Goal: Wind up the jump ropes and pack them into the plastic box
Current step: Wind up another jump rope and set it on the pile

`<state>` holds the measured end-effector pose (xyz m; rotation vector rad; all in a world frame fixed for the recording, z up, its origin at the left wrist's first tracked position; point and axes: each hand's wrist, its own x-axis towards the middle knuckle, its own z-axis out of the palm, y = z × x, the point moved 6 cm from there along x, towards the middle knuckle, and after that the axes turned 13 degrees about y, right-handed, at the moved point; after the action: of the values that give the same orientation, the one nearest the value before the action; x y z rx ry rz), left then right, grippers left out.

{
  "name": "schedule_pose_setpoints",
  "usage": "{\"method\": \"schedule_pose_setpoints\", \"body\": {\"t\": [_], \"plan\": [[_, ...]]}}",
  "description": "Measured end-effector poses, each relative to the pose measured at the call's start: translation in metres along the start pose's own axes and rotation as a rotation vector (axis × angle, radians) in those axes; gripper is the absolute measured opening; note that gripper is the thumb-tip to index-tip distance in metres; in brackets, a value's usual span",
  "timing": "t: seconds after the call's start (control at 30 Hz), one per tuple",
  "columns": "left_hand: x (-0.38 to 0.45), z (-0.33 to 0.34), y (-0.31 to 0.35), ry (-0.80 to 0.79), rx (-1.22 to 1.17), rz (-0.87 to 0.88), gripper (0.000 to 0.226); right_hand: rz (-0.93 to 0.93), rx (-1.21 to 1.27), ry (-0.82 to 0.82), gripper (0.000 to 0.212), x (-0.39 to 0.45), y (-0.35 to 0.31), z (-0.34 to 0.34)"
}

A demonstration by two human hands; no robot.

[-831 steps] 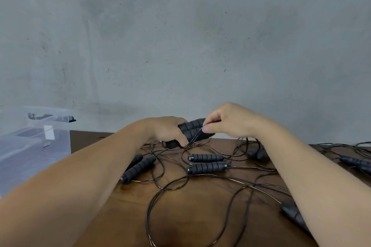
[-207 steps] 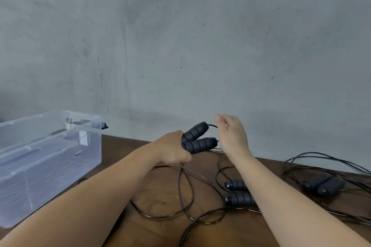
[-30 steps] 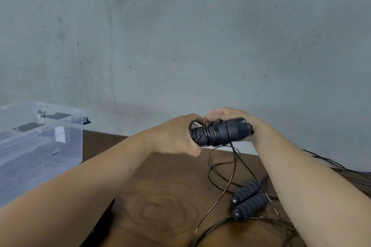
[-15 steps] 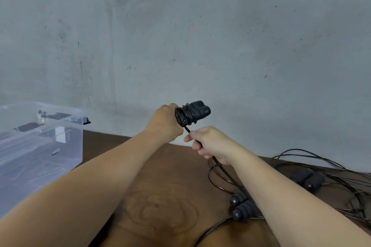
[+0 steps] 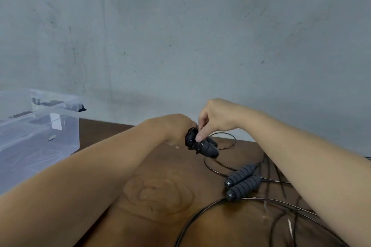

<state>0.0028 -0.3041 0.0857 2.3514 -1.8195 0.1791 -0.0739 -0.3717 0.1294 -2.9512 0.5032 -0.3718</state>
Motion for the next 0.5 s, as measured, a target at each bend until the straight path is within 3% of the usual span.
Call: {"method": "schedule_pose_setpoints", "body": {"t": [0.17,0.27,0.37,0.43,0.5], "plan": [[-0.012,0.001,0.006,-0.088,-0.416,-0.001,0.031,0.151,0.433,0.032,0.024,-0.009,0.03,-0.007],[-0.018,-0.002,0.016,-0.052,-0.878,0.013,0.027,0.27,0.862,0.039,0.024,-0.017,0.044,-0.003],[-0.015,-0.001,0.02,-0.032,-1.124,0.003,0.024,0.363,1.291,0.054,0.009,-0.021,0.05,0.012],[-0.013,0.002,0.022,-0.025,-1.198,-0.024,0.023,0.363,1.399,0.109,0.018,-0.019,0.054,0.021],[-0.011,0.004,0.021,0.001,-1.227,-0.066,0.024,0.363,1.353,0.174,0.031,-0.018,0.058,0.028]]}}
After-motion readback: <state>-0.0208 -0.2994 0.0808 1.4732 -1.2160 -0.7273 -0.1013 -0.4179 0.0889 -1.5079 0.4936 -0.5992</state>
